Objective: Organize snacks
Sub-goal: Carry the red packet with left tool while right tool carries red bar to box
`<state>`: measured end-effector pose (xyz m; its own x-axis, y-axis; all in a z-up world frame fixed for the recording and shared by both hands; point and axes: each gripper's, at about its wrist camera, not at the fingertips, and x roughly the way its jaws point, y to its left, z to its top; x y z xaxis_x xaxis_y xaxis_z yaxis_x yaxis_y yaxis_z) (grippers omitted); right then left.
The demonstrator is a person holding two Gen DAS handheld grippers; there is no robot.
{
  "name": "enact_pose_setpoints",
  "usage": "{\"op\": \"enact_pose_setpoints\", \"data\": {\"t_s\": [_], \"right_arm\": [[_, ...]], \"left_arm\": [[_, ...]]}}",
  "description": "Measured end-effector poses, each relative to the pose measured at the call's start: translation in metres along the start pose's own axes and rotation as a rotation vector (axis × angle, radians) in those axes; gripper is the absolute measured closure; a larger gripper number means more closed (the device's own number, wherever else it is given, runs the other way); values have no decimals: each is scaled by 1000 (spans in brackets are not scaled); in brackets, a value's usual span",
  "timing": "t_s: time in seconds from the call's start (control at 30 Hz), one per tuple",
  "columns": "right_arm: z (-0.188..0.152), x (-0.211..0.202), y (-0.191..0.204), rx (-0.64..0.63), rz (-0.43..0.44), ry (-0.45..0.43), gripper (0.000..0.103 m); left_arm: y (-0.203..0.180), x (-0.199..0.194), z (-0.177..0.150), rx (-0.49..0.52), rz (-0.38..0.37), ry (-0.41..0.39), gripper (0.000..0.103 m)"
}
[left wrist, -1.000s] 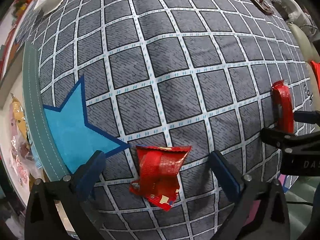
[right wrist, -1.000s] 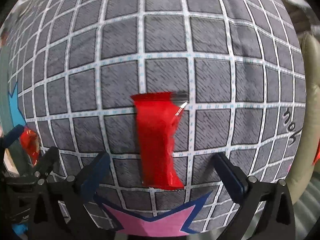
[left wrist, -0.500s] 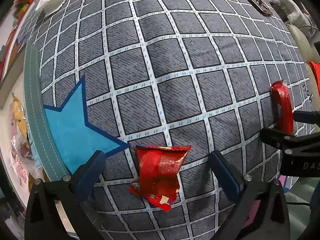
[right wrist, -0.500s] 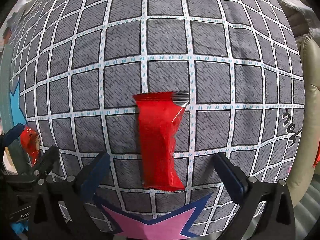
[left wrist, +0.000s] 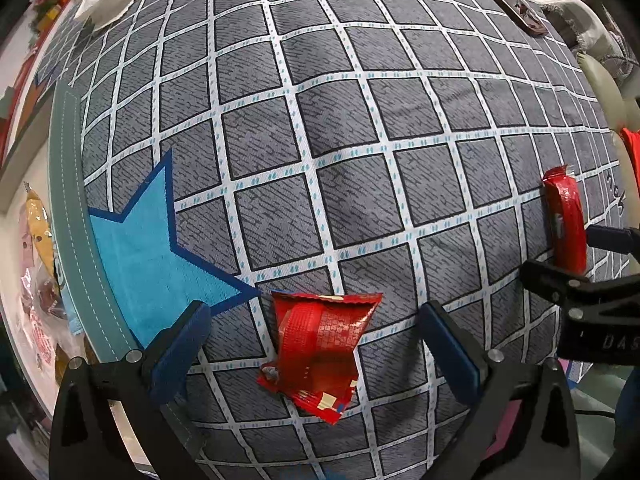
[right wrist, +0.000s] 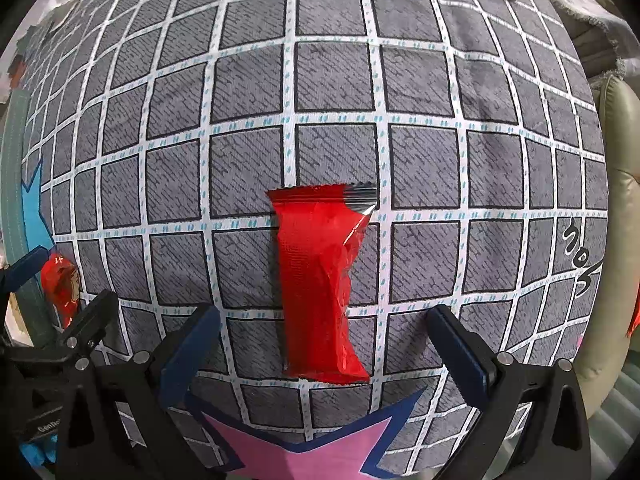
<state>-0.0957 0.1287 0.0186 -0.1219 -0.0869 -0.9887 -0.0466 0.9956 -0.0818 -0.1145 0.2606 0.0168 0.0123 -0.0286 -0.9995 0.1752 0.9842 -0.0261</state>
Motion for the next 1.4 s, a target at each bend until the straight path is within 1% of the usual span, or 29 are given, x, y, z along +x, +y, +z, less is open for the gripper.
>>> {"op": "enact_pose_setpoints", "data": {"t_s": [0.07,0.13,0.17,0.2,0.23,0.27,0.3,0.33,0.37,0.4,0.47,0.5,0.6,0.67,0.87,0.97,1.07,1.1,1.17,1.23,1.3,1.4], "right_arm": [[-2,-1,0,3,0,-1,0],[-4,-2,0,13,1,8,0],[-5,-4,-2,22,1,5,5],[-4,-7,-3,28,2,-5,13],[-6,-12,-3,24,2,-19,19],[-5,-17,-2,12,1,-29,32],[-5,-22,-1,-3,1,-37,49],[-4,-26,0,-17,1,-44,59],[-4,-30,1,-26,5,-47,78],[-3,-32,0,-24,16,-43,79],[-2,-34,-6,7,63,-26,79],[-2,-36,-9,22,79,-22,79],[-2,-45,-17,46,135,-19,79],[-2,-51,-20,47,154,-19,79],[-3,-82,-12,26,213,-32,79],[2,-99,10,-27,222,-40,79],[9,-112,33,-86,232,-51,79],[13,-117,43,-108,240,-54,79],[20,-125,65,-154,255,-59,79],[17,-130,88,-202,273,-63,79],[16,-136,114,-251,292,-66,79],[17,-143,155,-320,321,-59,79]], "left_arm": [[1,0,1,-1,-1,21,0],[0,-1,3,-6,-4,48,3],[-1,-1,4,-2,-4,44,9],[-4,-4,3,10,-4,34,17],[-7,-8,2,20,-4,25,23],[-9,-12,1,30,-2,13,33],[-11,-14,1,40,1,6,43],[-13,-16,2,47,3,-1,47],[-14,-19,4,47,1,-9,62],[-13,-21,6,42,-17,-11,72],[-7,-25,10,13,-80,3,72],[-5,-30,11,2,-89,-8,72],[1,-47,14,3,-104,-48,72],[5,-59,15,-2,-118,-69,72],[21,-98,16,-38,-129,-134,72],[40,-111,6,-76,-120,-163,72],[70,-121,4,-139,-93,-182,72],[75,-119,-10,-157,-88,-190,72],[100,-124,-18,-212,-73,-202,72],[124,-125,-29,-267,-55,-211,72],[147,-125,-40,-316,-38,-208,72],[176,-117,-54,-381,-14,-181,72]]}}
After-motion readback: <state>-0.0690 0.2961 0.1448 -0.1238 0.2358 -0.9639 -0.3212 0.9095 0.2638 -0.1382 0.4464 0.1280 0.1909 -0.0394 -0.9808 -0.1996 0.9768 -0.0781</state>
